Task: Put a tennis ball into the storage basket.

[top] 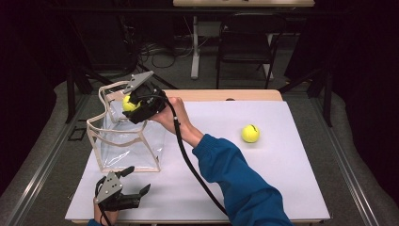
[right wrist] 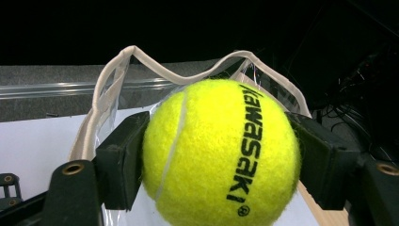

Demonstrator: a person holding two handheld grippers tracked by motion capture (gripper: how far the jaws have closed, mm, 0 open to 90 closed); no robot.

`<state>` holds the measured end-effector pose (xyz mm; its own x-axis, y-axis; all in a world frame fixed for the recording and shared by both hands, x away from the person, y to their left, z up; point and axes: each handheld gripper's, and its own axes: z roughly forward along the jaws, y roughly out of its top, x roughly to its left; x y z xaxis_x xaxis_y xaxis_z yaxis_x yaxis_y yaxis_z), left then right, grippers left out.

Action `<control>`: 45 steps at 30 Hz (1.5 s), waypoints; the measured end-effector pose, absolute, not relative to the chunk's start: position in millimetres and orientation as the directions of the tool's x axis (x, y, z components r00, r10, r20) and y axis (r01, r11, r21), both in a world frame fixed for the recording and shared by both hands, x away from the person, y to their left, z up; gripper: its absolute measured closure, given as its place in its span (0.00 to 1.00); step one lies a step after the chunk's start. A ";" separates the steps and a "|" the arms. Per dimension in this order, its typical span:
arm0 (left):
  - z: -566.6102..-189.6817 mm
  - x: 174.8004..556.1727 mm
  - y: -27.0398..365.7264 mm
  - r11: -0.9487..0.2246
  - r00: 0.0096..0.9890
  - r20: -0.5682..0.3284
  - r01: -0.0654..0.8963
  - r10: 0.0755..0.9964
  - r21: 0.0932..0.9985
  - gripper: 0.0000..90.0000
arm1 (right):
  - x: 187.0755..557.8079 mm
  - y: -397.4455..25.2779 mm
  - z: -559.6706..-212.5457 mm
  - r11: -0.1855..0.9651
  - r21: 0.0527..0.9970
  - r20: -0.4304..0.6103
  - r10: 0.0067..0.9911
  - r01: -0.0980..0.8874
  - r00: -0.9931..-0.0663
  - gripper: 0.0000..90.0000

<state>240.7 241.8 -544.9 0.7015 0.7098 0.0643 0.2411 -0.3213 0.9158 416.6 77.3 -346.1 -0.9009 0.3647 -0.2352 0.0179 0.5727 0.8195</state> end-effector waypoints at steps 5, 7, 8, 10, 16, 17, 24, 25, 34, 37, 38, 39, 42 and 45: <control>-544.8 240.4 242.0 -0.322 0.701 0.065 0.241 0.711 0.915 0.18 | 416.6 80.2 -348.8 0.574 0.818 -0.231 0.360 0.020 -0.904 0.29; -544.6 240.4 242.2 -0.325 0.703 0.069 0.238 0.708 0.915 0.18 | 416.8 81.6 -350.3 0.576 0.817 -0.228 0.359 0.022 -0.905 0.29; -544.4 240.4 242.3 -0.326 0.702 0.070 0.238 0.709 0.915 0.18 | 416.8 82.3 -350.7 0.578 0.815 -0.228 0.357 0.023 -0.906 0.29; -544.6 240.7 242.4 -0.324 0.701 0.068 0.239 0.709 0.915 0.18 | 416.6 83.8 -351.9 0.577 0.817 -0.224 0.354 0.024 -0.908 0.29; -544.6 240.6 242.5 -0.325 0.702 0.069 0.238 0.709 0.915 0.18 | 416.5 87.1 -355.7 0.585 0.810 -0.219 0.345 0.026 -0.913 0.29; -544.5 240.5 242.6 -0.326 0.702 0.070 0.238 0.709 0.915 0.18 | 416.4 87.6 -356.5 0.586 0.810 -0.218 0.345 0.029 -0.913 0.29; -544.6 240.6 242.6 -0.325 0.701 0.069 0.239 0.710 0.915 0.18 | 416.5 91.4 -360.7 0.598 0.801 -0.207 0.335 0.038 -0.919 0.29; -544.5 240.5 242.6 -0.325 0.702 0.069 0.238 0.709 0.915 0.18 | 416.7 91.7 -361.4 0.598 0.800 -0.205 0.336 0.040 -0.919 0.29; -544.5 240.4 242.2 -0.325 0.702 0.069 0.238 0.709 0.915 0.18 | 417.2 94.8 -366.5 0.619 0.783 -0.185 0.323 0.059 -0.928 0.28; -544.3 240.2 242.6 -0.327 0.702 0.071 0.237 0.709 0.915 0.18 | 418.1 95.1 -367.7 0.622 0.780 -0.179 0.323 0.066 -0.929 0.28; -544.3 240.1 242.6 -0.327 0.702 0.071 0.236 0.709 0.915 0.18 | 418.2 95.1 -367.8 0.623 0.779 -0.176 0.324 0.071 -0.929 0.28; -544.3 240.1 242.6 -0.327 0.702 0.071 0.236 0.709 0.915 0.18 | 418.2 95.1 -367.8 0.623 0.779 -0.176 0.324 0.071 -0.929 0.28; -544.4 240.3 242.6 -0.325 0.701 0.070 0.237 0.709 0.915 0.18 | 418.6 94.5 -368.0 0.623 0.778 -0.164 0.327 0.082 -0.930 0.28; -544.4 240.3 242.6 -0.325 0.701 0.071 0.237 0.709 0.916 0.18 | 419.1 93.6 -368.6 0.622 0.778 -0.156 0.329 0.089 -0.931 0.28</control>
<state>240.3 242.6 -544.4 0.7014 0.7092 0.0706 0.2366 -0.3251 0.9156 419.1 93.6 -368.6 -0.9313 0.3291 -0.1562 0.0894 0.6221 0.7778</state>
